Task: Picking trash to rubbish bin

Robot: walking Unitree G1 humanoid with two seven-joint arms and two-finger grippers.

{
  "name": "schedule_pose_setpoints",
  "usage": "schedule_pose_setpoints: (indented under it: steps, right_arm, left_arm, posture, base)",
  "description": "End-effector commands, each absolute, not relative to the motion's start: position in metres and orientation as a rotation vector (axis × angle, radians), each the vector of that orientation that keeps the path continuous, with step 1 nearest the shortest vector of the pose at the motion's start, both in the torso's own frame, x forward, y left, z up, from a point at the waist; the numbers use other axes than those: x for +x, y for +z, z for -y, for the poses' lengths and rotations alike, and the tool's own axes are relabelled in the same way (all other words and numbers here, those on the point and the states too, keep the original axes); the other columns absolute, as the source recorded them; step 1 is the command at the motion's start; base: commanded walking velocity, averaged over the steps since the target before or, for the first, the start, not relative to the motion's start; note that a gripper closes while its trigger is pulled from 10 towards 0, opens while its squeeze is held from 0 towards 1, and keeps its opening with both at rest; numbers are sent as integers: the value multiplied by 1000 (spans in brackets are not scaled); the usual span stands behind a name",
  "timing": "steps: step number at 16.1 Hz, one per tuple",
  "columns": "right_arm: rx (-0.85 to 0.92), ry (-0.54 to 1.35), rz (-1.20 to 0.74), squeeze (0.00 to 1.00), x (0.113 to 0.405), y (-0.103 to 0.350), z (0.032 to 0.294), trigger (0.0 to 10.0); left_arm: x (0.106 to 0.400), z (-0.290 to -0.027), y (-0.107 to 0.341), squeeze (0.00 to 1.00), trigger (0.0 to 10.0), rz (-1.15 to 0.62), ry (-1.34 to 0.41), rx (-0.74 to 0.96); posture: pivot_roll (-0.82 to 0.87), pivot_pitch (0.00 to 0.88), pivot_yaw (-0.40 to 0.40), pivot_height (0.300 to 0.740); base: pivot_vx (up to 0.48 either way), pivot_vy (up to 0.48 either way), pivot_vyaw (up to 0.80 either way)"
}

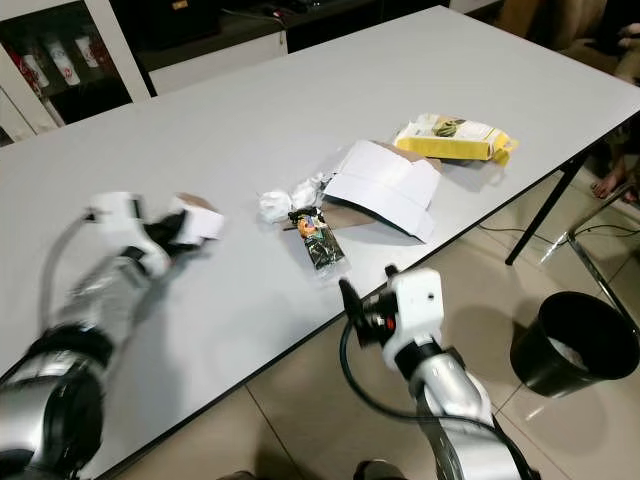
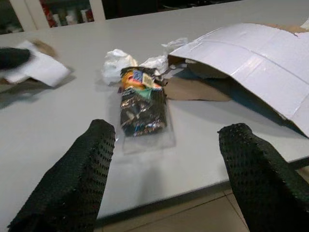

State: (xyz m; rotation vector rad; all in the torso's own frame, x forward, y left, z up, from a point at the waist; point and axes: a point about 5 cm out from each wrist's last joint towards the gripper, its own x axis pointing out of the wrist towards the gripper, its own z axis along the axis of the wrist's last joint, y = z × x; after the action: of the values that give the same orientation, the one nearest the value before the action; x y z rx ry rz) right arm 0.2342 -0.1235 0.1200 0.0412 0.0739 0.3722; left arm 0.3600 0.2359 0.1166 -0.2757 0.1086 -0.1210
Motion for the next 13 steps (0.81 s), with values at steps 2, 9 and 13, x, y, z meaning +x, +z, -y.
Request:
schedule_pose_setpoints:
  steps: [2,9,13]
  right_arm:
    - [70,384,-72,1000,253,121,117,10000]
    - [29,409,-90,1000,330,139,89,10000]
    - [-56,413,-182,1000,364,140,79,10000]
  left_arm:
    - [339,-247,131,0,0,-21,-155,-236]
    - [301,-225,155,0,0,19,-229,-82]
    - [293,-209,164,0,0,3,-317,6]
  posture:
    - [-55,0,42,740]
    - [-8,0,16,740]
    - [6,0,10,740]
  base:
    - [0,0,0]
    - [0,0,0]
    - [0,0,0]
